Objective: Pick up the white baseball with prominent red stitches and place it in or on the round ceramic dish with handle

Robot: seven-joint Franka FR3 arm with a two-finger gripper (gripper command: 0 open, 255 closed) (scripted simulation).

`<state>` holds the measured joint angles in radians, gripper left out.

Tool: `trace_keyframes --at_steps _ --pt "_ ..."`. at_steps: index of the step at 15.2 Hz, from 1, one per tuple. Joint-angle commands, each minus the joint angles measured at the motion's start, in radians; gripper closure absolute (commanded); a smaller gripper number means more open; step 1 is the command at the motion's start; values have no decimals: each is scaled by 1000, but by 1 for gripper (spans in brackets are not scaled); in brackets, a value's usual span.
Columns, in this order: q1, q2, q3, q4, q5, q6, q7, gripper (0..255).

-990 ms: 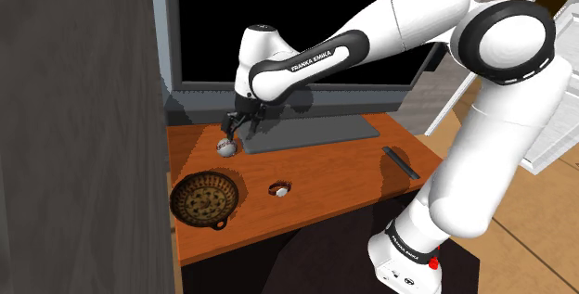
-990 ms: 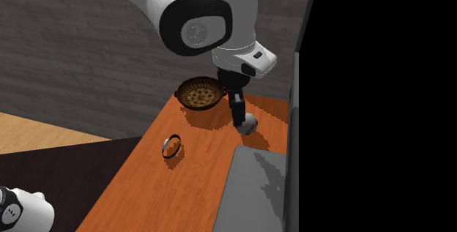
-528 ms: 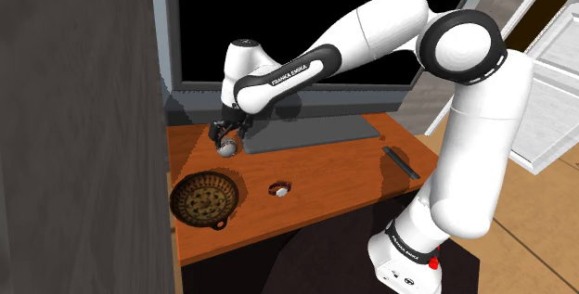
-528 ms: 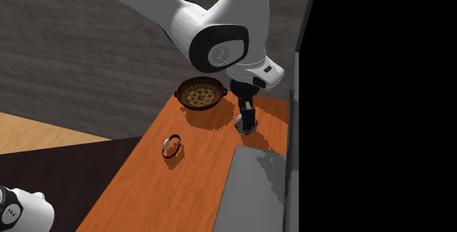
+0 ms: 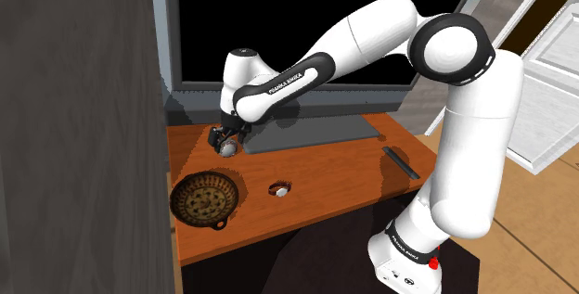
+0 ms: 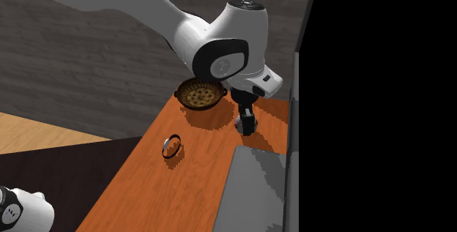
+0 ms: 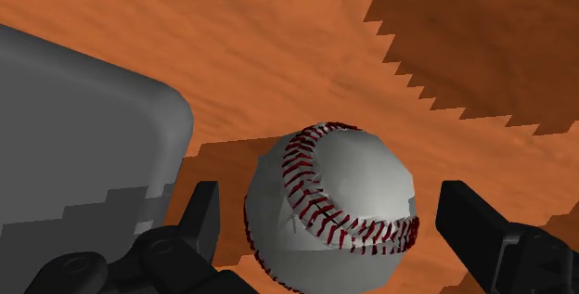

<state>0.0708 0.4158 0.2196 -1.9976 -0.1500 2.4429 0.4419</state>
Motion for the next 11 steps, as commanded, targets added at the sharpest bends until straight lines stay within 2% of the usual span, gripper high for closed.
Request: trace_keyframes --at_steps 1,3,4,11 --pt "0 1 0 0 0 1 0 0" --pt "0 0 0 0 0 0 0 0" --pt "0 0 0 0 0 0 0 255" --pt "0 1 0 0 0 1 0 255"
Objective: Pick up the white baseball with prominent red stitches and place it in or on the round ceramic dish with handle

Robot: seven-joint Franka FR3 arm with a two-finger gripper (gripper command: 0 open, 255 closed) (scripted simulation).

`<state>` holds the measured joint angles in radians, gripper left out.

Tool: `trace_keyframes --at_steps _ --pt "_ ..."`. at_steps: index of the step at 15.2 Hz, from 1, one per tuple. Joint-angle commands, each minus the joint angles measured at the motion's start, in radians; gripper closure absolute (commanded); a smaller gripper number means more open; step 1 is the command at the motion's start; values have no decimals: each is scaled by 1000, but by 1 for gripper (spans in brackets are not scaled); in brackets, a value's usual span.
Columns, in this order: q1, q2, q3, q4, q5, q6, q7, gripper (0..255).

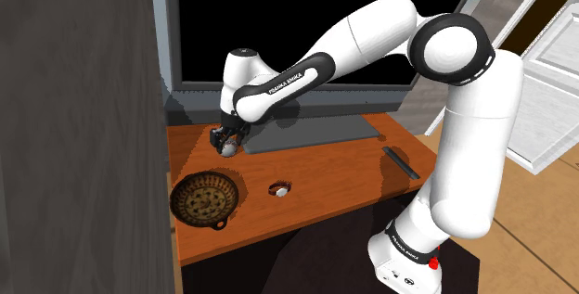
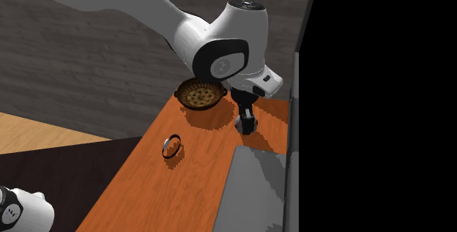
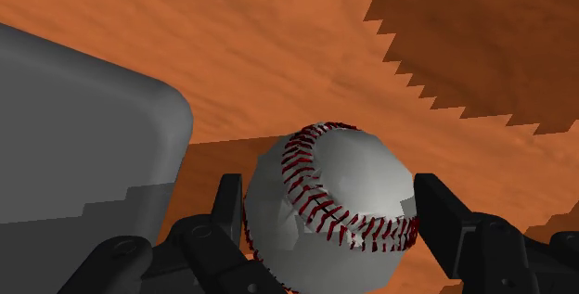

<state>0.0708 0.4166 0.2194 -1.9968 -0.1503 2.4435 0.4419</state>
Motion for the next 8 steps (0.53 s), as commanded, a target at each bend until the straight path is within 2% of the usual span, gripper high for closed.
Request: trace_keyframes --at_steps 1,8 --pt "0 0 0 0 0 0 0 255" --pt "-8 -55 11 10 20 -64 -14 255"
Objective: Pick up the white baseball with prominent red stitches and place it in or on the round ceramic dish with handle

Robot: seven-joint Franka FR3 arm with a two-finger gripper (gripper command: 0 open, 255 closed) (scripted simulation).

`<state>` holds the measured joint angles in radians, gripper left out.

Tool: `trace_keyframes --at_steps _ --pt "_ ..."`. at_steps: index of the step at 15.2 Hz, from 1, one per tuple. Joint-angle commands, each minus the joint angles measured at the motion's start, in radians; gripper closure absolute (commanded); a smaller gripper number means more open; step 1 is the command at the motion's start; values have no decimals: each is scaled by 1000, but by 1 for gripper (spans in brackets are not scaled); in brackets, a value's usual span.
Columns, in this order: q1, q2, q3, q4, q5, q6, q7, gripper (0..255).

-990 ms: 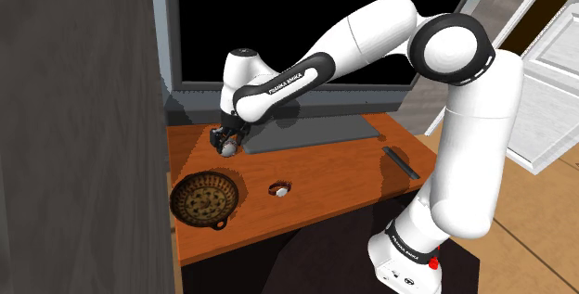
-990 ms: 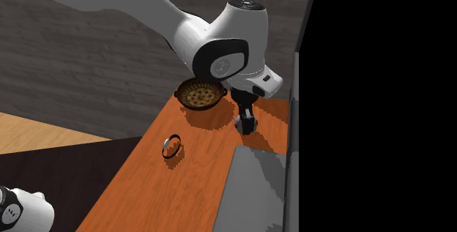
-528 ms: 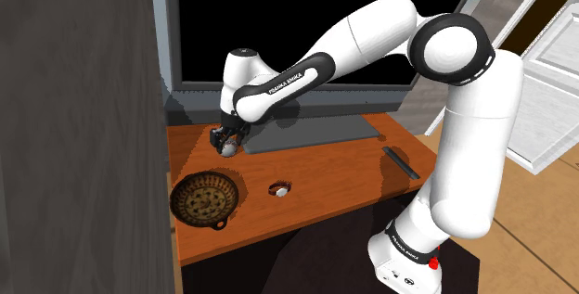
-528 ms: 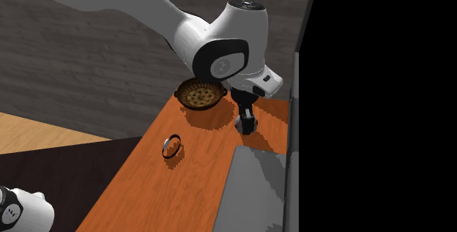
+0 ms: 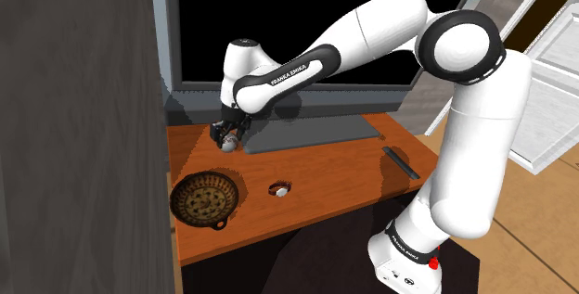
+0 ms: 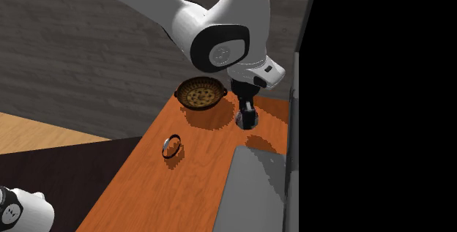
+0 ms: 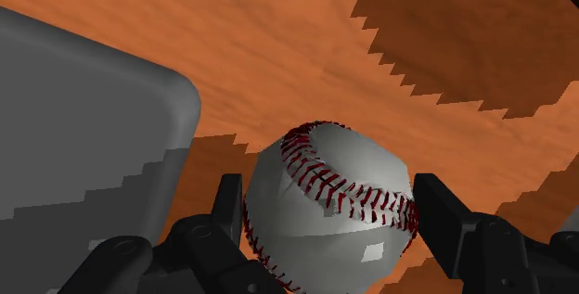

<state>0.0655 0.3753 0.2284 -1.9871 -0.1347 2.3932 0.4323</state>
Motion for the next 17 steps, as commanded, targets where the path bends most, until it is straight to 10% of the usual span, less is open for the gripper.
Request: trace_keyframes --at_steps 1,17 --pt "-4 -22 4 3 8 -24 -7 255" --pt "-16 -137 21 71 52 -204 -37 255"
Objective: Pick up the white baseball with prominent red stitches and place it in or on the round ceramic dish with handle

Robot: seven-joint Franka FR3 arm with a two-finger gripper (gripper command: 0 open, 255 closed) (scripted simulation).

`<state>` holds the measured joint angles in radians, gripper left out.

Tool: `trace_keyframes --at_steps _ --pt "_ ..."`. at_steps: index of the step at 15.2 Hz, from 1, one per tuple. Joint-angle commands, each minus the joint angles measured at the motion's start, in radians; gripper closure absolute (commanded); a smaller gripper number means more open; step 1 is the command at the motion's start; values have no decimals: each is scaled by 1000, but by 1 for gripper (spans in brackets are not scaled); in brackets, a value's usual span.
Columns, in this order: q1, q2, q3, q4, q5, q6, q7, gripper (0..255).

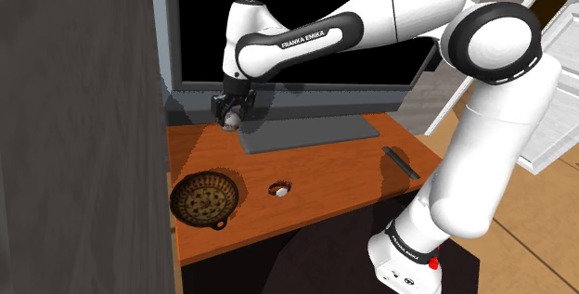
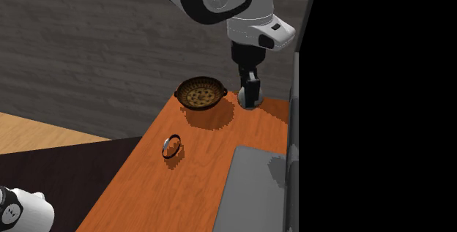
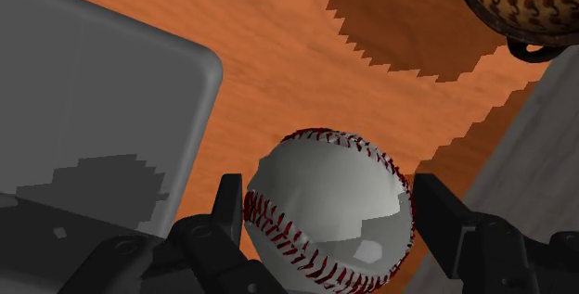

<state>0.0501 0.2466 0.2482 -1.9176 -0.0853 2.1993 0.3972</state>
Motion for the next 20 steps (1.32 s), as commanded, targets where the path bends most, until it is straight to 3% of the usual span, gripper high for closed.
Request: trace_keyframes --at_steps 1,16,20 --pt "11 -21 9 -15 3 -6 19 255" --pt "204 -108 144 -120 -9 2 358 255" --pt "207 -80 141 -143 -26 51 370 255"
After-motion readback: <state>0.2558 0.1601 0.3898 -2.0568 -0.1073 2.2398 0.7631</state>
